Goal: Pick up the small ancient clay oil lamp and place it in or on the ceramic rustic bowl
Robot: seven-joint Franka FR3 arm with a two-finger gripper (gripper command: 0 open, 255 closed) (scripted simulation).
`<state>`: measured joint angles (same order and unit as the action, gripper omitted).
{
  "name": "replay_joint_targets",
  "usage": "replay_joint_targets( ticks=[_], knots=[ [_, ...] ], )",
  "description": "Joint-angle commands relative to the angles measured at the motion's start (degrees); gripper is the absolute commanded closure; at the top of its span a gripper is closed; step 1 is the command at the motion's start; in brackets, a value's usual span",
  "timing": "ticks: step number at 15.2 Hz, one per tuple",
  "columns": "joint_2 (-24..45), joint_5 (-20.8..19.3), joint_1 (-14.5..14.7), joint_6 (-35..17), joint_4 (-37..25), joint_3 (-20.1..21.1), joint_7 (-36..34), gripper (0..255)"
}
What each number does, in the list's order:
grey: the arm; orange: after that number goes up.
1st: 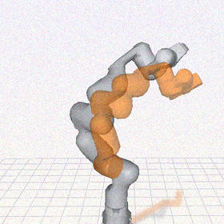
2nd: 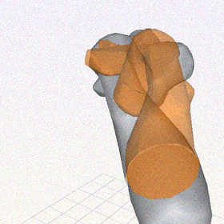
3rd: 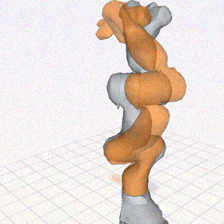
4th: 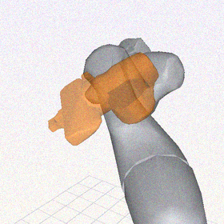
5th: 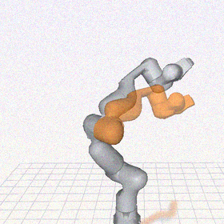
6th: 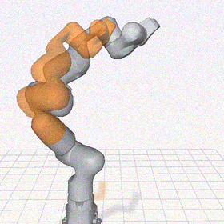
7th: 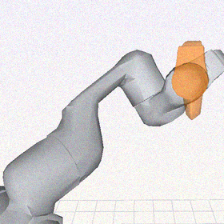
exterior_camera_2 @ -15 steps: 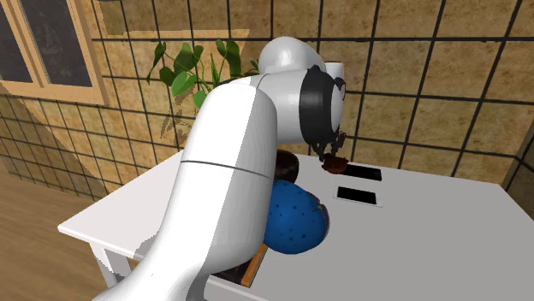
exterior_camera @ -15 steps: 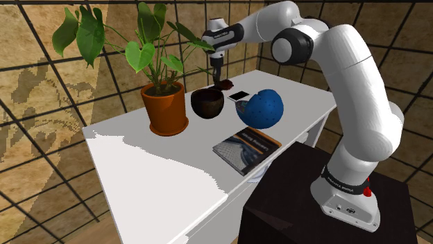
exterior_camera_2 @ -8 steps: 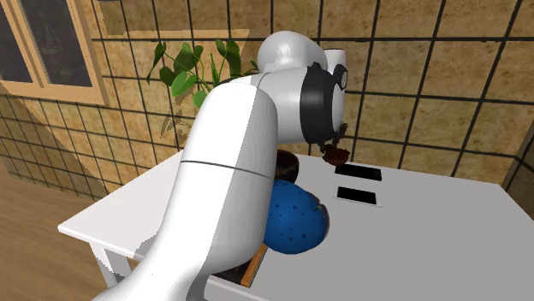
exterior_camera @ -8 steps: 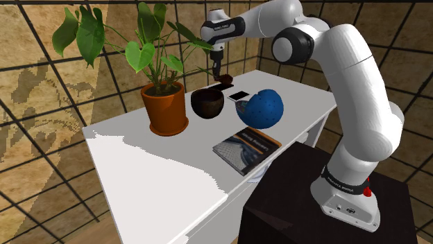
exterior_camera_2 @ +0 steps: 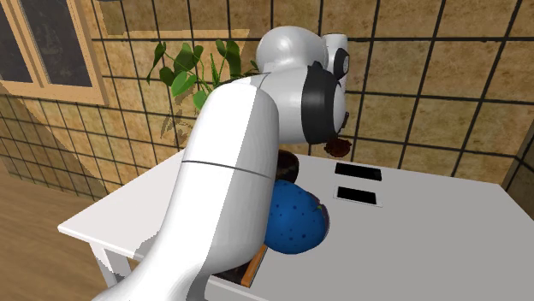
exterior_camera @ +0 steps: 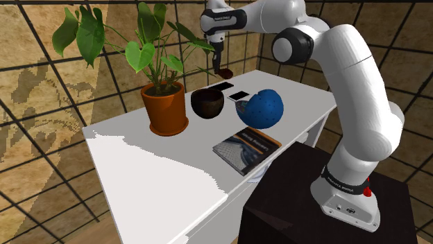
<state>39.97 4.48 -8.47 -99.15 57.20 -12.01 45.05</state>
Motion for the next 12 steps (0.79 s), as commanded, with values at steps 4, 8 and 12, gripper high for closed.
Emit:
replay_joint_targets(
  ticks=[4, 8, 12],
  knots=[
    [1.50, 0.17, -0.67, 5.03, -6.56, 0.06, 0.03, 255],
    [-0.28, -0.15, 0.43, 5.47, -5.17, 0.05, -0.86, 255],
    [-8.06, -1.69, 5.43, 0.78, 7.49, 0.18, -4.83, 255]
  ],
)
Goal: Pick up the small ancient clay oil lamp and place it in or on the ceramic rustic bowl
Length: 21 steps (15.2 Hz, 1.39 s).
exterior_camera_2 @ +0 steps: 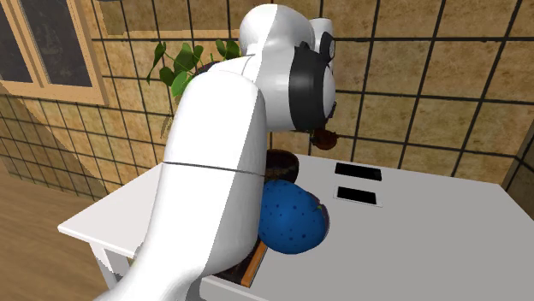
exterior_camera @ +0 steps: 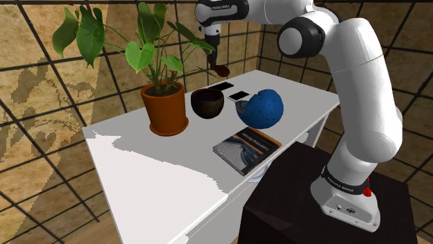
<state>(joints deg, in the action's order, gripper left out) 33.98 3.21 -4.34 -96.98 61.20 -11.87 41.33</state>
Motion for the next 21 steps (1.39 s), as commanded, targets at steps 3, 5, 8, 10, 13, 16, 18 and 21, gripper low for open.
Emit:
replay_joint_targets(
  ticks=[3, 5, 8, 10, 13, 16, 18, 21],
  knots=[
    [-6.25, -1.50, 4.57, -3.53, 9.90, 0.51, -4.42, 255],
    [-8.55, -2.18, 6.61, -4.57, 13.33, 0.94, -6.72, 255],
    [-11.42, -3.11, 9.52, -5.72, 17.49, 1.73, -10.29, 255],
    [-13.00, -3.67, 11.37, -6.26, 19.71, 2.35, -12.72, 255],
    [-13.92, -4.04, 12.64, -8.07, 22.52, 2.83, -14.50, 255],
    [-13.77, -4.04, 12.67, -10.31, 24.61, 2.86, -14.60, 255],
    [-13.61, -4.02, 12.69, -11.77, 25.91, 2.88, -14.66, 255],
    [-13.26, -3.99, 12.70, -13.93, 27.73, 2.91, -14.74, 255]
  ],
)
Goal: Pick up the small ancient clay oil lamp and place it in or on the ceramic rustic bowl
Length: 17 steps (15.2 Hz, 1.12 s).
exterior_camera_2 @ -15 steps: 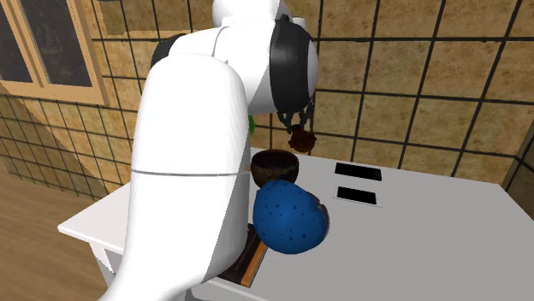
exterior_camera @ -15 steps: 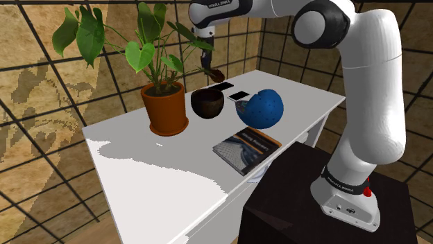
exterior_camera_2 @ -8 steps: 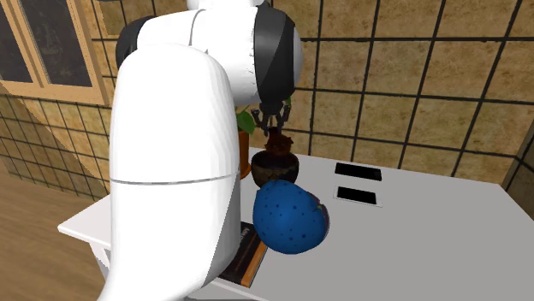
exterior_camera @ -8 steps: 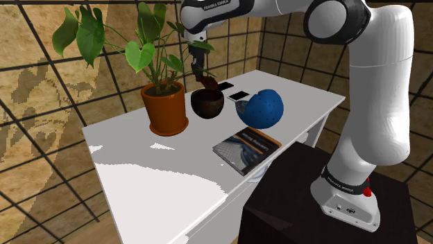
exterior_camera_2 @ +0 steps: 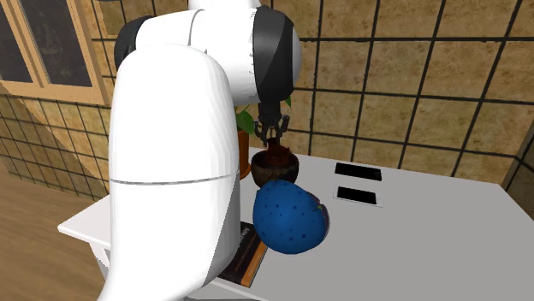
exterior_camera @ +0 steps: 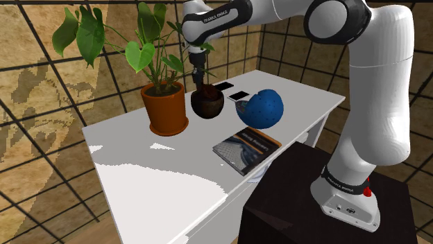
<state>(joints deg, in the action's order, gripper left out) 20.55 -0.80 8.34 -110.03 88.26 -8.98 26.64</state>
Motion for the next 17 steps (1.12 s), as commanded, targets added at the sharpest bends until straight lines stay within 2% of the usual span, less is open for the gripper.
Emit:
replay_joint_targets(
  ticks=[1, 4, 11, 12, 17],
  knots=[
    [0.31, 0.03, 0.02, -1.59, 1.24, 0.03, -0.07, 255],
    [0.72, 0.07, 0.02, -3.46, 2.70, 0.06, -0.12, 255],
    [0.74, 0.07, 0.02, -3.45, 2.68, 0.06, -0.12, 255],
    [0.74, 0.07, 0.02, -3.45, 2.67, 0.06, -0.12, 0],
    [0.75, 0.08, 0.02, -3.44, 2.67, 0.06, -0.12, 0]
  ],
)
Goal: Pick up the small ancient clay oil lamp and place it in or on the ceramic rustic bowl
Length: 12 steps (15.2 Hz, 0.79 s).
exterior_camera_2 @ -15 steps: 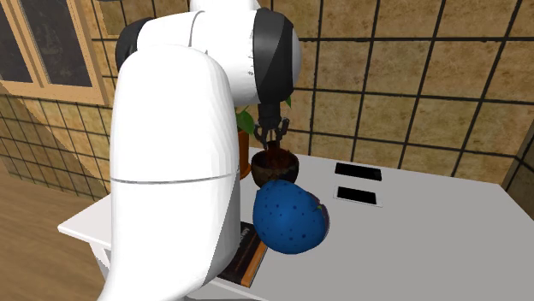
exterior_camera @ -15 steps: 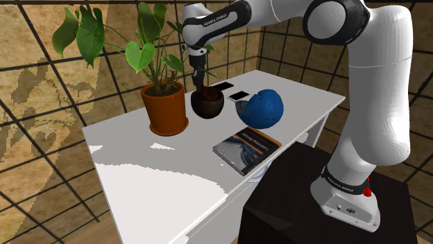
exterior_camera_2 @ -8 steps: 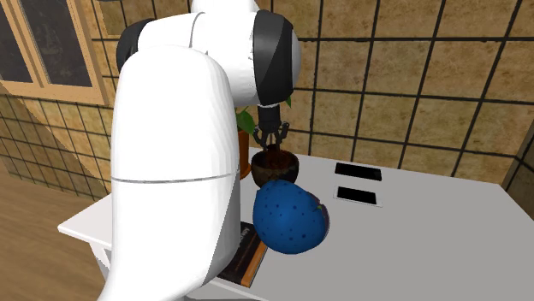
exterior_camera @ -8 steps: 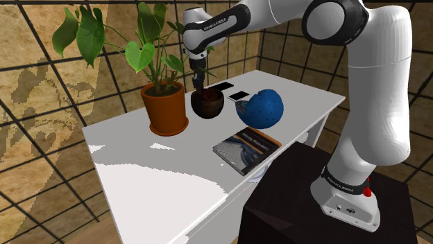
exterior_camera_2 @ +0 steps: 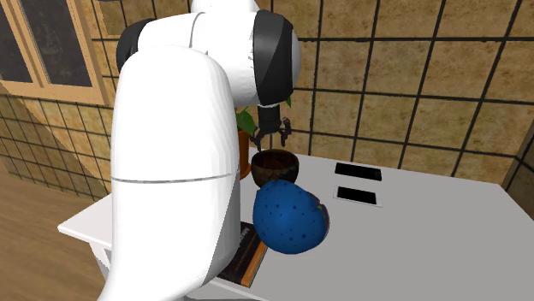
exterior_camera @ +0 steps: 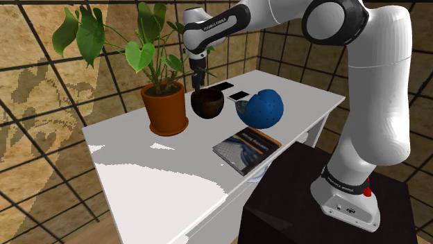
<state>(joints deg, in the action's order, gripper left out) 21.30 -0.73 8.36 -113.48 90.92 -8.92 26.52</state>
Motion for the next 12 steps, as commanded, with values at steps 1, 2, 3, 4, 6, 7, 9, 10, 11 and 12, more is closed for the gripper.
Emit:
replay_joint_targets(
  ticks=[1, 2, 3, 4, 6, 7, 9, 10, 11, 12],
  knots=[
    [-0.48, -0.06, 0.07, 1.71, -1.23, -0.01, -0.04, 0],
    [-0.88, -0.12, 0.13, 3.46, -2.58, -0.01, -0.06, 0],
    [-1.21, -0.16, 0.18, 5.24, -4.04, -0.01, -0.09, 0],
    [-1.41, -0.18, 0.21, 6.67, -5.27, -0.01, -0.10, 0],
    [-1.41, -0.18, 0.22, 6.67, -5.26, -0.01, -0.10, 0],
    [-1.41, -0.18, 0.21, 6.67, -5.27, -0.01, -0.10, 0],
    [-1.41, -0.18, 0.21, 6.67, -5.27, -0.01, -0.10, 0],
    [-1.41, -0.18, 0.21, 6.67, -5.27, -0.01, -0.10, 0],
    [-1.41, -0.18, 0.21, 6.67, -5.27, -0.01, -0.10, 0],
    [-1.41, -0.18, 0.21, 6.67, -5.27, -0.01, -0.10, 0]
  ],
)
